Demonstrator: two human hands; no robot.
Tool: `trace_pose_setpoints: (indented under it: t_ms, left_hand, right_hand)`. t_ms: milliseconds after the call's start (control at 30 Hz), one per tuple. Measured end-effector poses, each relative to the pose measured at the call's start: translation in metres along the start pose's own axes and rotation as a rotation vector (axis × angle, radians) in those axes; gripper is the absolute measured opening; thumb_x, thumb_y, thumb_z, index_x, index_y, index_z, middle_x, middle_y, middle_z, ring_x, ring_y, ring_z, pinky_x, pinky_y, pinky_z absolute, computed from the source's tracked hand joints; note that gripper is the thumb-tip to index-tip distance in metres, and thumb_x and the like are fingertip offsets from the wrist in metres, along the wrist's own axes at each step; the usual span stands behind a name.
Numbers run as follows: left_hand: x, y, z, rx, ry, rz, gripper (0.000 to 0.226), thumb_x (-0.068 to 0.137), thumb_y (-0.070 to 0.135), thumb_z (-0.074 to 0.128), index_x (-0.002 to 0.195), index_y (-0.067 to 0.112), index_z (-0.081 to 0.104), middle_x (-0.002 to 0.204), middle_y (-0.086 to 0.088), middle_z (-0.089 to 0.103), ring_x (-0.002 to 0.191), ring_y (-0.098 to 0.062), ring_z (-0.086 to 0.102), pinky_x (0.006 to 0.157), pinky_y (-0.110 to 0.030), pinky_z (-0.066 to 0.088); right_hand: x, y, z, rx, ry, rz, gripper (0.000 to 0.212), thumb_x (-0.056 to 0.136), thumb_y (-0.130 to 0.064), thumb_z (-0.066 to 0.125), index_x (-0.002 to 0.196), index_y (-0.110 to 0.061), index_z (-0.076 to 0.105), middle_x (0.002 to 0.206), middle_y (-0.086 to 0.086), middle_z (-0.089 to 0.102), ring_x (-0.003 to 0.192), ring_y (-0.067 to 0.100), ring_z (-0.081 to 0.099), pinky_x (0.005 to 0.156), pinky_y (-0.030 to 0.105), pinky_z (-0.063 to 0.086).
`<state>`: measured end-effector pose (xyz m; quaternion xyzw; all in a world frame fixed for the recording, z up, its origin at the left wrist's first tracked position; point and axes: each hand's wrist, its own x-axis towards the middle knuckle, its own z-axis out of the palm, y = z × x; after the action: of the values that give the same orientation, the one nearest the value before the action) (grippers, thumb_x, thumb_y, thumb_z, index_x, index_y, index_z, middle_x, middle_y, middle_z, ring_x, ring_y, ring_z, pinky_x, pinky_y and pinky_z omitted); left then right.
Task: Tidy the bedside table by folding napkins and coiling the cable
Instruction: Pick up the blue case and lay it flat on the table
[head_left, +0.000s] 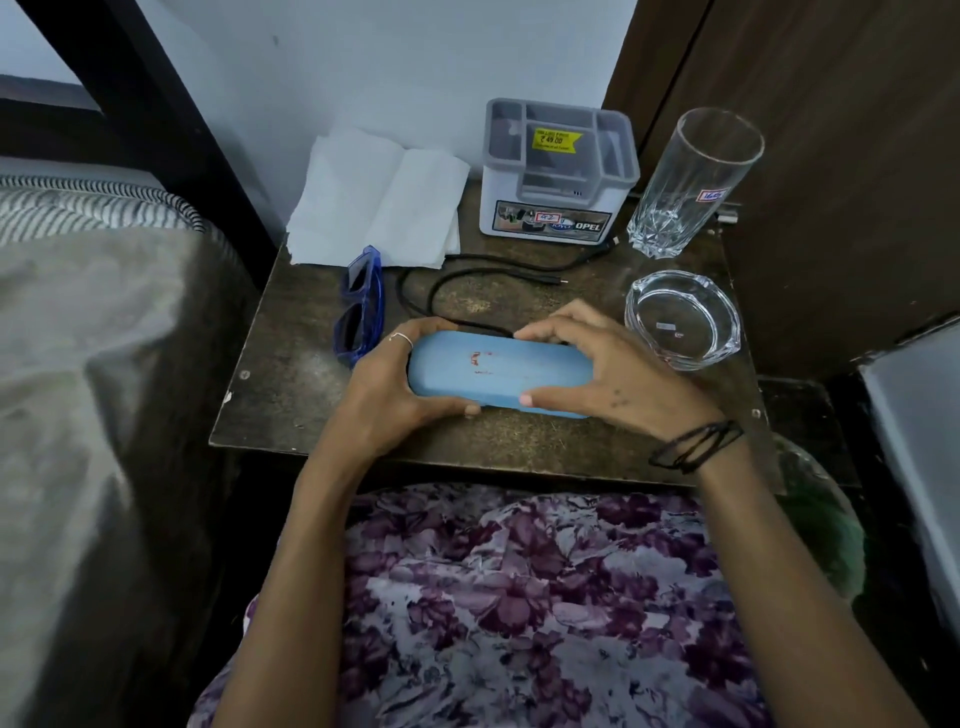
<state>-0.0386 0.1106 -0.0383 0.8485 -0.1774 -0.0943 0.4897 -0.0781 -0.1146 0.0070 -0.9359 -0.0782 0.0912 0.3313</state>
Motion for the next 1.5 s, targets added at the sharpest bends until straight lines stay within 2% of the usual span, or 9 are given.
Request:
trace_pose_setpoints:
  t_ms: [167,467,633,867,1033,1133,1200,1333,1500]
  left_hand:
    - [-0.005,-0.003,-0.004,0.025,-0.049,0.041,0.079,0.065,0.022,0.083,0.134,0.018,0.045,0.119,0.012,0.048,0.106,0.001,0.043,0.079,0.005,0.032]
    - [-0.007,-0.009,-0.004,-0.072,-0.071,0.048,0.1,0.066,0.011,0.083,0.146,0.021,0.023,0.12,0.01,0.048,0.106,-0.006,0.05,0.08,0.005,0.034]
    - [-0.005,-0.013,0.003,-0.179,-0.04,0.015,0.112,0.063,0.013,0.084,0.148,0.027,0.012,0.11,0.027,0.048,0.1,0.006,0.051,0.083,0.0,0.039]
    - [-0.001,-0.021,0.007,-0.262,-0.02,0.023,0.115,0.06,0.022,0.085,0.142,0.043,0.007,0.111,0.016,0.057,0.103,0.005,0.057,0.087,-0.011,0.045]
    - [-0.001,-0.02,0.006,-0.213,-0.015,0.041,0.119,0.06,0.018,0.086,0.142,0.044,0.004,0.114,0.026,0.048,0.101,0.02,0.05,0.084,-0.001,0.039]
    - [-0.001,-0.02,0.007,-0.186,-0.025,0.037,0.123,0.06,0.016,0.086,0.143,0.043,0.0,0.115,0.028,0.047,0.103,0.015,0.051,0.087,-0.01,0.04]
    - [-0.001,-0.018,0.006,-0.165,-0.025,0.019,0.126,0.06,0.016,0.086,0.143,0.046,-0.004,0.108,0.023,0.053,0.098,0.012,0.052,0.086,-0.012,0.038]
    - [-0.001,-0.017,0.005,-0.134,-0.036,0.029,0.121,0.061,0.015,0.085,0.14,0.052,0.002,0.105,0.026,0.053,0.094,0.027,0.046,0.077,0.005,0.033]
    - [0.0,-0.013,0.003,-0.1,-0.051,0.005,0.114,0.061,0.013,0.085,0.144,0.037,0.011,0.107,0.016,0.055,0.099,0.001,0.051,0.075,-0.002,0.035]
  right_hand:
    - [-0.009,-0.01,0.027,-0.503,0.229,-0.187,0.069,0.07,-0.051,0.072,0.125,-0.014,0.052,0.112,0.005,0.05,0.099,0.019,0.045,0.088,0.033,0.038]
    - [-0.011,-0.012,0.028,-0.852,0.36,-0.456,0.06,0.08,-0.05,0.062,0.112,0.0,0.063,0.087,0.014,0.064,0.077,0.028,0.062,0.072,0.035,0.05]
    - [0.006,-0.012,0.01,-1.068,0.271,-0.735,0.062,0.078,-0.051,0.063,0.095,0.008,0.069,0.075,0.013,0.069,0.063,0.024,0.066,0.06,0.031,0.055]
    - [0.023,-0.018,-0.011,-1.333,0.017,-0.855,0.069,0.079,-0.062,0.052,0.09,0.003,0.072,0.069,0.003,0.072,0.049,0.011,0.065,0.038,0.02,0.047]
    - [0.021,-0.026,-0.026,-1.08,-0.058,-0.736,0.057,0.086,-0.045,0.06,0.115,0.004,0.062,0.072,0.012,0.069,0.055,0.026,0.066,0.04,0.025,0.046]
    - [0.025,-0.023,-0.031,-0.832,-0.022,-0.561,0.051,0.096,-0.039,0.042,0.131,-0.003,0.048,0.074,0.013,0.069,0.053,0.03,0.061,0.043,0.025,0.033]
    - [0.028,-0.02,-0.034,-0.732,0.082,-0.465,0.05,0.097,-0.043,0.033,0.127,-0.005,0.047,0.056,0.003,0.056,0.043,0.028,0.053,0.039,0.024,0.024]
    - [0.038,-0.004,-0.03,-0.577,0.155,-0.311,0.034,0.1,-0.039,0.032,0.109,-0.008,0.045,0.056,-0.006,0.048,0.041,0.015,0.041,0.044,0.029,0.027]
    - [0.048,-0.003,-0.023,-0.406,0.172,-0.197,0.027,0.099,-0.035,0.04,0.096,-0.01,0.051,0.091,0.003,0.055,0.072,0.023,0.056,0.057,0.035,0.043]
